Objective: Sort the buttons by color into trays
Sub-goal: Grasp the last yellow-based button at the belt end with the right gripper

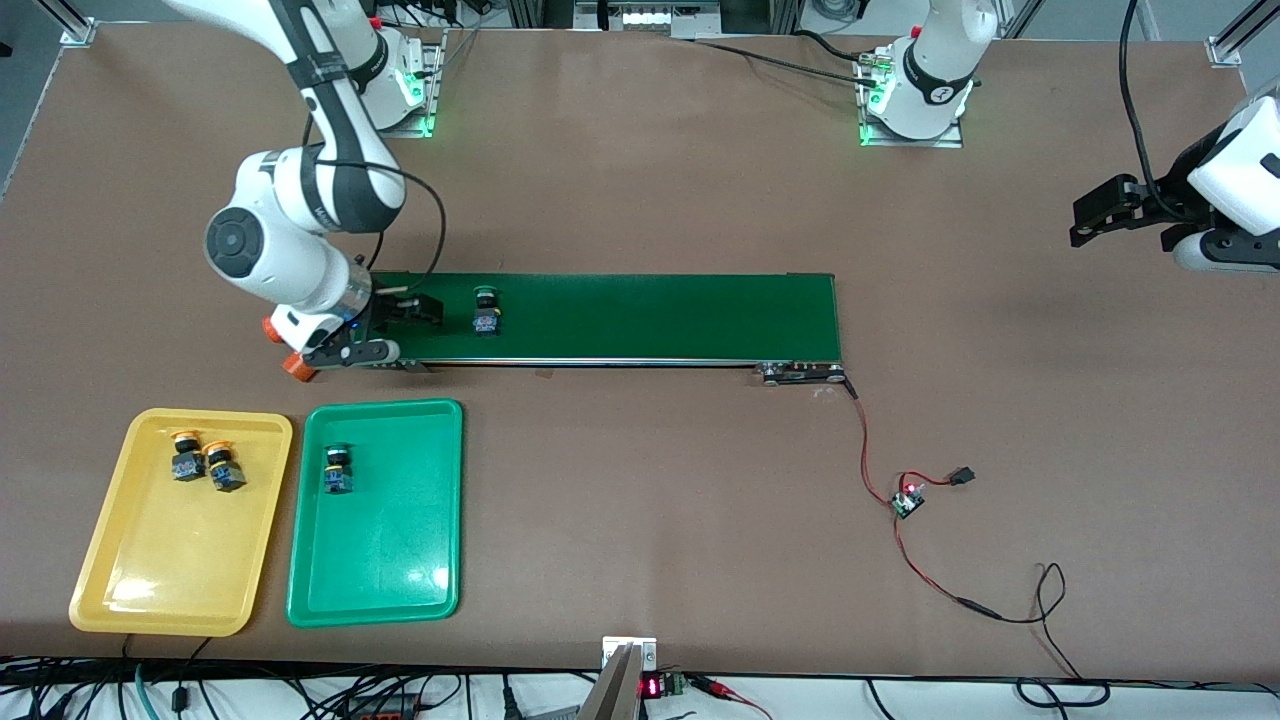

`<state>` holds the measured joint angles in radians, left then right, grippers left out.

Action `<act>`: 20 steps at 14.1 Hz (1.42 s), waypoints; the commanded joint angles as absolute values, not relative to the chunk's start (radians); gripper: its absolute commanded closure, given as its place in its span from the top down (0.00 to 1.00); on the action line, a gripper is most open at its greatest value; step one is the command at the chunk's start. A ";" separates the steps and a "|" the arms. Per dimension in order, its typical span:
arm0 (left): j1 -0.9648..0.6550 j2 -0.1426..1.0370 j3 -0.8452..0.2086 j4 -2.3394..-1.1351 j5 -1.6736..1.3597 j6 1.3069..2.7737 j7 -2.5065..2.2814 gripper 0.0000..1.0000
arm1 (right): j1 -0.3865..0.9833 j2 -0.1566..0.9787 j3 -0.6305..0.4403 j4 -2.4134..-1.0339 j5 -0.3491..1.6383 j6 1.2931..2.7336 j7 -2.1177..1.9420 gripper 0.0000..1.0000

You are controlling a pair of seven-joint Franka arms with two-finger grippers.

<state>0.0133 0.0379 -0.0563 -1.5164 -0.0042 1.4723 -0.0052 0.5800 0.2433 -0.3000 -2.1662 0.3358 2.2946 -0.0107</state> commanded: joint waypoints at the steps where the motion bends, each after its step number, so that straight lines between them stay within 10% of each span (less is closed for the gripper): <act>1: 0.017 0.049 -0.057 -1.488 0.000 1.448 0.003 1.00 | 0.595 0.207 -0.282 -2.201 0.280 2.319 0.072 1.00; 20: 0.017 0.051 -0.049 -1.485 0.000 1.453 0.005 1.00 | 0.601 0.258 -0.204 -2.253 0.161 2.490 0.230 1.00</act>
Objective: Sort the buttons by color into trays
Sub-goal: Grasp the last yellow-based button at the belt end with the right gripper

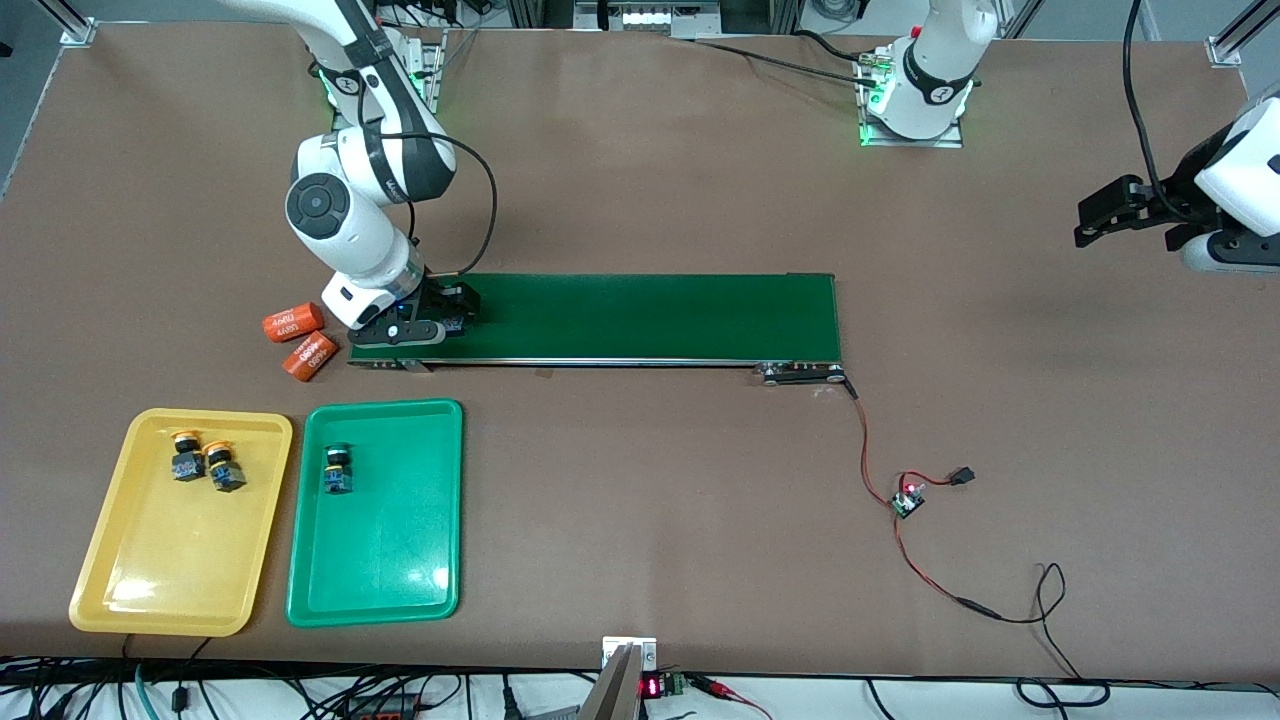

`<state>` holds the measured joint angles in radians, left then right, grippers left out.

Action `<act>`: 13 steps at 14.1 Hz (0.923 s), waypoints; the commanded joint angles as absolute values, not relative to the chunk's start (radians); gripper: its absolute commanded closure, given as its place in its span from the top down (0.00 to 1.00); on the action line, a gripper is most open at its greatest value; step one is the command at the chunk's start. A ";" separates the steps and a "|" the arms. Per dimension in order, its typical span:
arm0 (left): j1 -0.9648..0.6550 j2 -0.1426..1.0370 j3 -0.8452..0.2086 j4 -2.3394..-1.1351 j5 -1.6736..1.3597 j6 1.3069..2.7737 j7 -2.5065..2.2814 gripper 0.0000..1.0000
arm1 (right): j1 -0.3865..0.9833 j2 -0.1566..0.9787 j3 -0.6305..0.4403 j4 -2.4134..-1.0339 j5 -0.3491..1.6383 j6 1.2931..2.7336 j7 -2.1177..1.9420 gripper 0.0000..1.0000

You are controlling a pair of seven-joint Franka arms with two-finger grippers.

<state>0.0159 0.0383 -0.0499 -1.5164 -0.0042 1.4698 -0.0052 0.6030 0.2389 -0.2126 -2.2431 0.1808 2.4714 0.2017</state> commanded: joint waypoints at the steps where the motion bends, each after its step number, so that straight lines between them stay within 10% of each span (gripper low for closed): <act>1: 0.017 0.052 -0.051 -1.485 0.000 1.453 0.005 1.00 | 0.601 0.265 -0.204 -2.253 0.161 2.493 0.227 0.97; 7: 0.015 0.051 -0.051 -1.485 0.000 1.451 0.006 1.00 | 0.591 0.276 -0.207 -2.232 0.161 2.488 0.149 0.17; 13: 0.017 0.051 -0.052 -1.485 0.002 1.453 0.005 1.00 | 0.572 0.296 -0.212 -2.036 0.158 2.399 0.144 0.08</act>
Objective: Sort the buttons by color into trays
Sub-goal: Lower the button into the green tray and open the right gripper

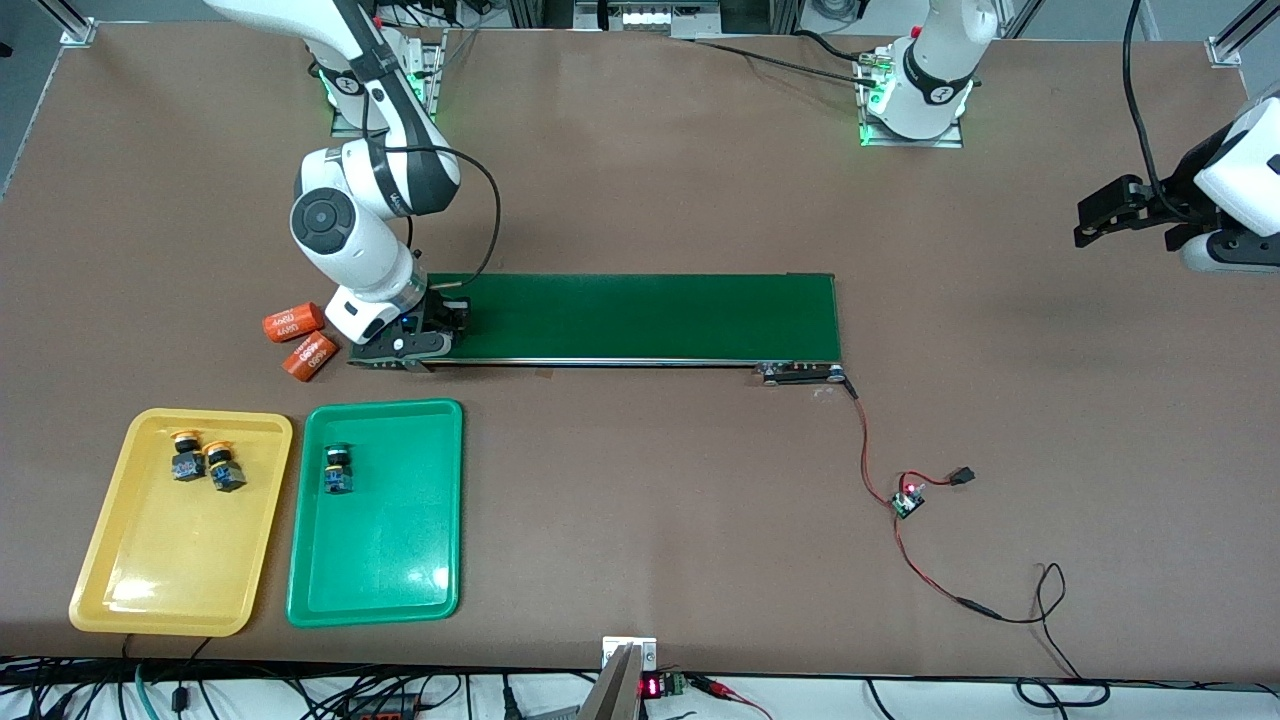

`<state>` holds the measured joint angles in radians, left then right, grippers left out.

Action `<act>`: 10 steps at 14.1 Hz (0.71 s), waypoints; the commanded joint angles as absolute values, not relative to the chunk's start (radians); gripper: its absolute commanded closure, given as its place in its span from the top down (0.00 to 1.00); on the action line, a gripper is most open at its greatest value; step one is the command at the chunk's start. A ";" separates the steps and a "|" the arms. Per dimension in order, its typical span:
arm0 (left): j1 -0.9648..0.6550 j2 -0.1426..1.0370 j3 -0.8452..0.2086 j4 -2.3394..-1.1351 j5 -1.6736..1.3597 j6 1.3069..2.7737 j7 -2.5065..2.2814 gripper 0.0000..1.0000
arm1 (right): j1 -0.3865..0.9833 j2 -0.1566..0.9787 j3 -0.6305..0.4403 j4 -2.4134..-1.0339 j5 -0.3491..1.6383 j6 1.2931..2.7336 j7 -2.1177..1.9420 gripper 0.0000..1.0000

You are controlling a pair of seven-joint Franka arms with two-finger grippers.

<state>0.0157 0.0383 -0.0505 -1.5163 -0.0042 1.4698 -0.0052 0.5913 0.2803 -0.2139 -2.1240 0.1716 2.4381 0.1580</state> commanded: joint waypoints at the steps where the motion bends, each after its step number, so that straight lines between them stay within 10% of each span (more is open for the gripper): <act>1: 0.017 0.051 -0.052 -1.485 0.002 1.453 0.005 1.00 | 0.559 0.326 -0.213 -1.978 0.138 2.399 0.141 0.08; 10: 0.018 0.051 -0.048 -1.485 0.002 1.460 0.005 1.00 | 0.436 0.590 -0.213 -1.717 0.127 2.471 -0.044 0.09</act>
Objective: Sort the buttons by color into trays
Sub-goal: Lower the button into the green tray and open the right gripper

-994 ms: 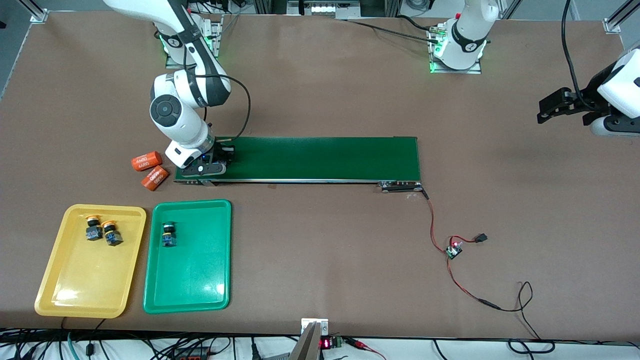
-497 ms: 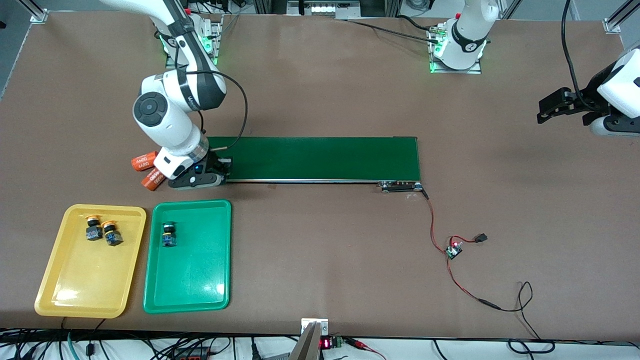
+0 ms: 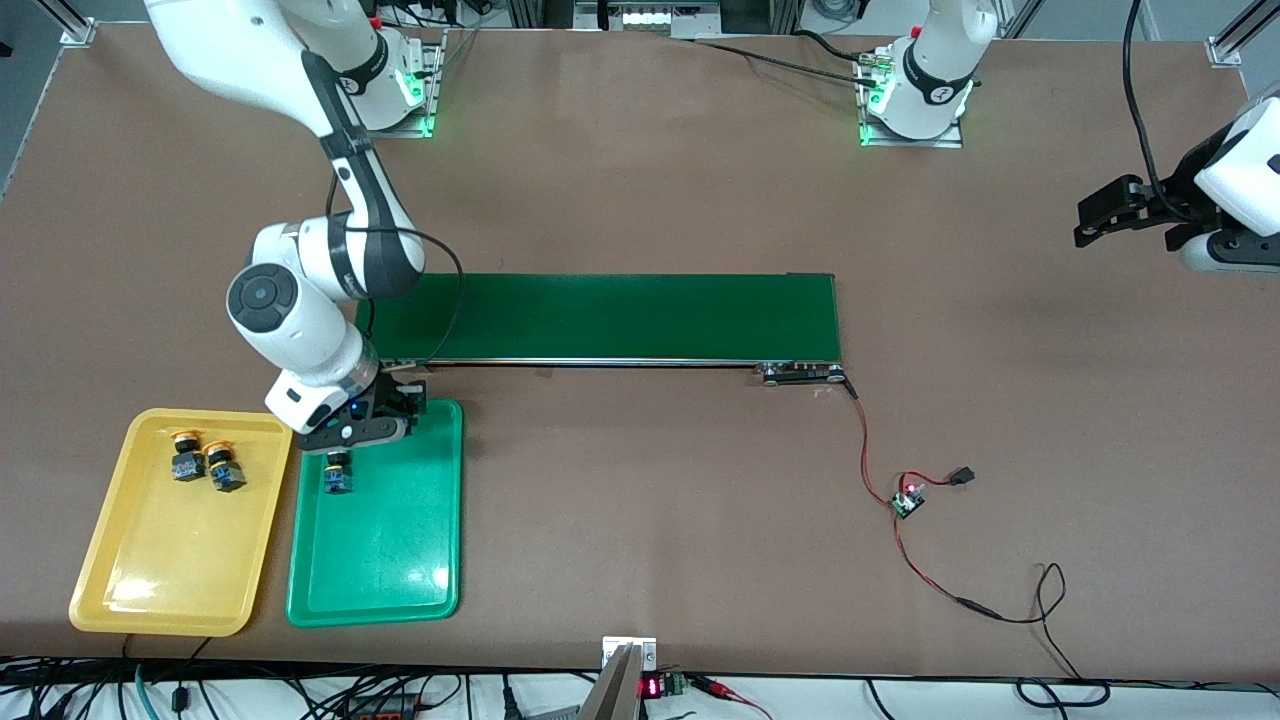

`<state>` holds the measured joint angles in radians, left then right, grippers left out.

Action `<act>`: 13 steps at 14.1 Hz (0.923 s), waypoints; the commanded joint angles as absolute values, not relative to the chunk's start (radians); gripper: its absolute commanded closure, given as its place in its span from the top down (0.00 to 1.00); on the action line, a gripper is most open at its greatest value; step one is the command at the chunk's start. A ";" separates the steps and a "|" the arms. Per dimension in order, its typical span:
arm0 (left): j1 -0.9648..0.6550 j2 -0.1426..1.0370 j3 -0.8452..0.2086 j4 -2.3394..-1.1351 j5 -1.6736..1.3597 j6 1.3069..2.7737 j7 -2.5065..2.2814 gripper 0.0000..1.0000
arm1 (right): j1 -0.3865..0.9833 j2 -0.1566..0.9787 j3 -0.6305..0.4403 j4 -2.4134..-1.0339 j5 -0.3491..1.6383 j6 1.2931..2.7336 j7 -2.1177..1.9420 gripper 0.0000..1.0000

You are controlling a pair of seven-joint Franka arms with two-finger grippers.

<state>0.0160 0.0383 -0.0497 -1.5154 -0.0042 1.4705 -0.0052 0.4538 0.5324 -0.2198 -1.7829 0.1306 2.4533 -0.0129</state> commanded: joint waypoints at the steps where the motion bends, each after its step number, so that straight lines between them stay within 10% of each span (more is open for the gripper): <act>1: 0.018 0.051 -0.048 -1.483 0.002 1.460 0.005 1.00 | 0.434 0.603 -0.213 -1.712 0.126 2.497 -0.046 0.09; 9: 0.031 0.051 -0.051 -1.485 0.003 1.488 0.008 1.00 | 0.390 0.698 -0.213 -1.703 0.121 2.661 -0.115 0.14; 13: 0.029 0.052 -0.058 -1.488 0.005 1.489 0.009 1.00 | 0.391 0.704 -0.213 -1.706 0.133 2.692 -0.100 1.00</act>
